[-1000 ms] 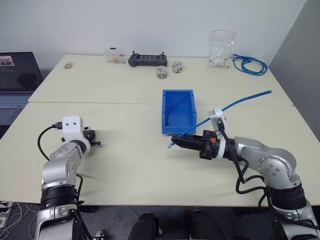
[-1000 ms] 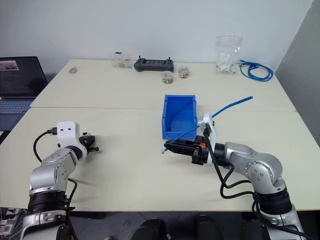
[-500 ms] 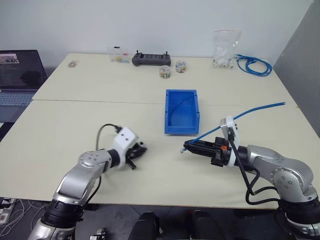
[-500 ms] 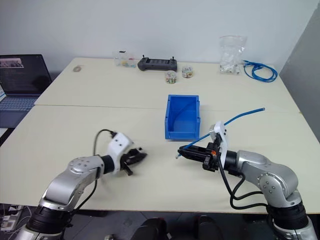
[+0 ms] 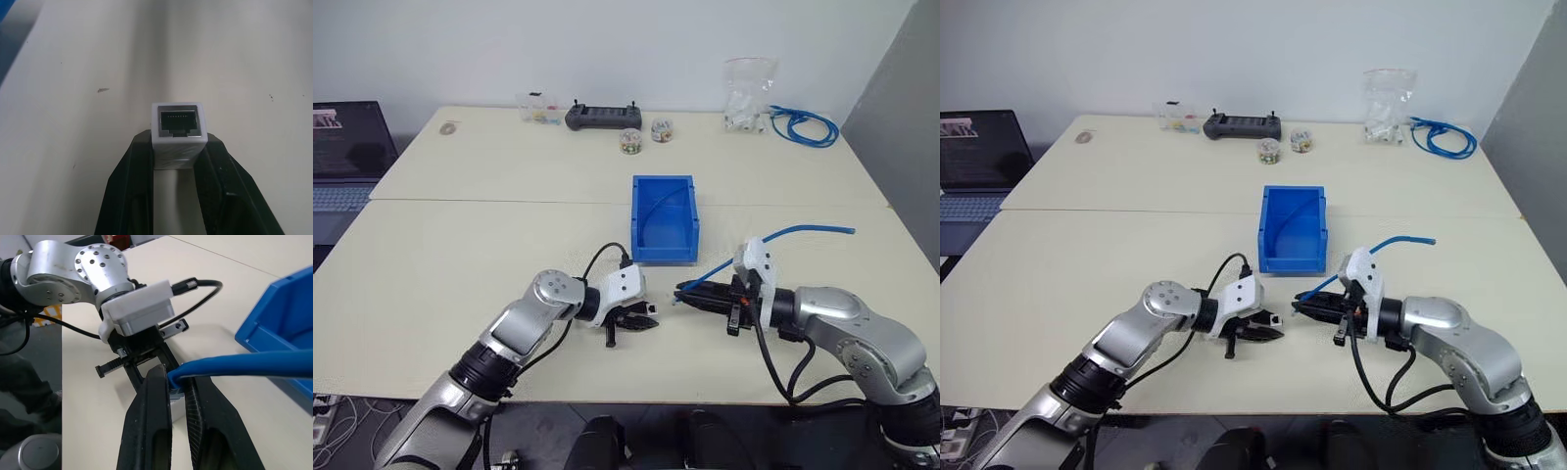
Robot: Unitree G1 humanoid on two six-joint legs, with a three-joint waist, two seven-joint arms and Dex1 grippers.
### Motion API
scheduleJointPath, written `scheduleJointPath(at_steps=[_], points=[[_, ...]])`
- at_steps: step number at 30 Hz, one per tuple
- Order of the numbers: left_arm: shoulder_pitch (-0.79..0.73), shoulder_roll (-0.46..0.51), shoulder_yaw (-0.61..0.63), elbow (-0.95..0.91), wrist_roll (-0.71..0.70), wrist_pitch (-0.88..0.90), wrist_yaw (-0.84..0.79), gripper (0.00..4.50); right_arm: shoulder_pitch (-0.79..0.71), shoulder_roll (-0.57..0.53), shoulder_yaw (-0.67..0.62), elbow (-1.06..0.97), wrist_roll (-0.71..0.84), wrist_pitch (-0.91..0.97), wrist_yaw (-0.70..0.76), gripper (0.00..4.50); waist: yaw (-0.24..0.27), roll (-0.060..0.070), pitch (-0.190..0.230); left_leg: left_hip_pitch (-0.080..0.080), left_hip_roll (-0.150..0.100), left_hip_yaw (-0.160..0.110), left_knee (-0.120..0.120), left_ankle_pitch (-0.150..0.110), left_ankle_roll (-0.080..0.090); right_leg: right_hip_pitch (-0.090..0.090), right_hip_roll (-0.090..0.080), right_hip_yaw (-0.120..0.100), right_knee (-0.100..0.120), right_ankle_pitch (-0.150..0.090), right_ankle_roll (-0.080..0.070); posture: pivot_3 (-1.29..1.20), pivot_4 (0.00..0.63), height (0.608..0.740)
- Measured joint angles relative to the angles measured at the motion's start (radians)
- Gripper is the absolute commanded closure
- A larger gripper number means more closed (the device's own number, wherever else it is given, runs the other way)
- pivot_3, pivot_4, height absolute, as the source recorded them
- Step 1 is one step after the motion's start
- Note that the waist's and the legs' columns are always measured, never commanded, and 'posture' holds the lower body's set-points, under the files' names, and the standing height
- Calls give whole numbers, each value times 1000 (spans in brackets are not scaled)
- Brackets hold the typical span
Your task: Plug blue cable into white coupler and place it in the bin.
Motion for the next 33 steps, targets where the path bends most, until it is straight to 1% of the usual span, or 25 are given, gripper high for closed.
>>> scheduleJointPath(at_steps=[7, 11, 18, 30, 33], points=[[-14, -19, 0, 15, 21, -4, -27, 3699, -92, 22, 148, 100, -154, -84, 65, 4390, 2, 0, 0, 0, -1, -1, 0, 0, 0, 1, 0, 0, 0, 0, 0, 0, 150, 740], [-14, -22, 1, 15, 29, -7, -34, 3699, -127, 41, 210, 173, -230, -139, 107, 4390, 2, 0, 0, 0, -1, -1, 0, 0, 0, 1, 0, 0, 0, 1, -1, 0, 150, 740], [-13, -23, 1, 17, 40, -21, -37, 3699, -174, 55, 224, 260, -300, -195, 169, 4390, 2, 0, 0, 0, -1, -1, 0, 0, 0, 1, 0, -1, 0, 1, -2, 0, 150, 740], [-13, -23, 1, 19, 47, -24, -39, 3699, -195, 57, 244, 273, -365, -241, 226, 4390, 2, 0, 0, 3, -1, -2, 0, 0, 0, 3, 0, -1, 0, 1, -2, 0, 150, 740], [-13, -32, 2, 22, 53, -23, -32, 3699, -201, 50, 271, 272, -404, -255, 237, 4390, 2, 0, 0, 4, -1, -2, 1, 0, 0, 4, 0, -1, 0, 1, -2, 0, 150, 740]])
